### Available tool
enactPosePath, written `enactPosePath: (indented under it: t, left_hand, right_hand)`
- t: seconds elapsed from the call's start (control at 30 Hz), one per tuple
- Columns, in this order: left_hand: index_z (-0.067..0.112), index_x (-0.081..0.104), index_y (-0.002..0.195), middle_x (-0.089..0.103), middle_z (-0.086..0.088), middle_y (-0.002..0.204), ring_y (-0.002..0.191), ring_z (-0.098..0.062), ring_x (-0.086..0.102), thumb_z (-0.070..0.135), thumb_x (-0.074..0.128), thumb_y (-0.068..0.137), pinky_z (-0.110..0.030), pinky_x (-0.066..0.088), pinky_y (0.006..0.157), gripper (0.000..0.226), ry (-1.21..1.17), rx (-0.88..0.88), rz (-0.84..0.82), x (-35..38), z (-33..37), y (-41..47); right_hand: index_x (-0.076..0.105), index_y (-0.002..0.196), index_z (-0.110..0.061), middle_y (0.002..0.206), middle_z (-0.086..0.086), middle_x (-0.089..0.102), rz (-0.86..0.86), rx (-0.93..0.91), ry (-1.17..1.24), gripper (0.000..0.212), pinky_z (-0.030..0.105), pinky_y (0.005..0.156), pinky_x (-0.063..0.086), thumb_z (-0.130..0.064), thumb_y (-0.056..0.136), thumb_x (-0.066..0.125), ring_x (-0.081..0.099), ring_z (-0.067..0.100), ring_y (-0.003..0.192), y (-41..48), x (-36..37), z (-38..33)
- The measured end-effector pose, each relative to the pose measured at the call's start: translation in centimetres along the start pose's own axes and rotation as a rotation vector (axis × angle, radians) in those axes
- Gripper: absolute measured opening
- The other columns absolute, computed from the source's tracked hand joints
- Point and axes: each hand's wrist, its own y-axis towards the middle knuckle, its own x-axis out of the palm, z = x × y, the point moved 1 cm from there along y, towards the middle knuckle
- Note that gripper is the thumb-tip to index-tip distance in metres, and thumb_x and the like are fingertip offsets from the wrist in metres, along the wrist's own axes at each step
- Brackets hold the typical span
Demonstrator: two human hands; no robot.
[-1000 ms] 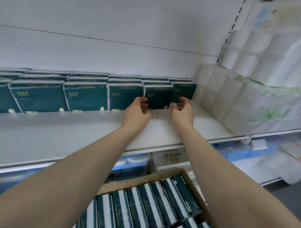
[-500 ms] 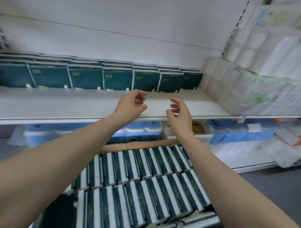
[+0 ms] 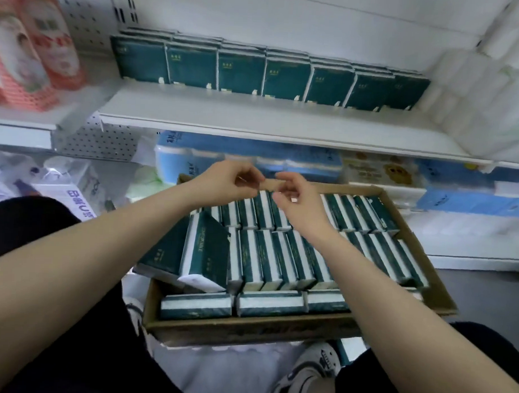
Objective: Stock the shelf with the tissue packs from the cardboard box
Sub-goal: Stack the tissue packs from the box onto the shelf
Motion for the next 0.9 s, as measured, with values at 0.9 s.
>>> enactPosePath:
  t: [0.9]
  left_hand:
    - [0.027,0.064,0.100,0.064,0.009,0.090,0.089,-0.013,0.062,0.040,0.076,0.079,-0.023,0.047,0.074,0.028,0.218,-0.209,-0.146,-2.0,-2.9,-1.3]
  right_hand:
    - [0.056,0.131,-0.020,0.138,-0.001,0.057,-0.507,0.358,0.151,0.038,0.026,0.097,0.047,-0.022,0.094,0.066,0.055,0.012,0.125,-1.0,5.4,-1.0]
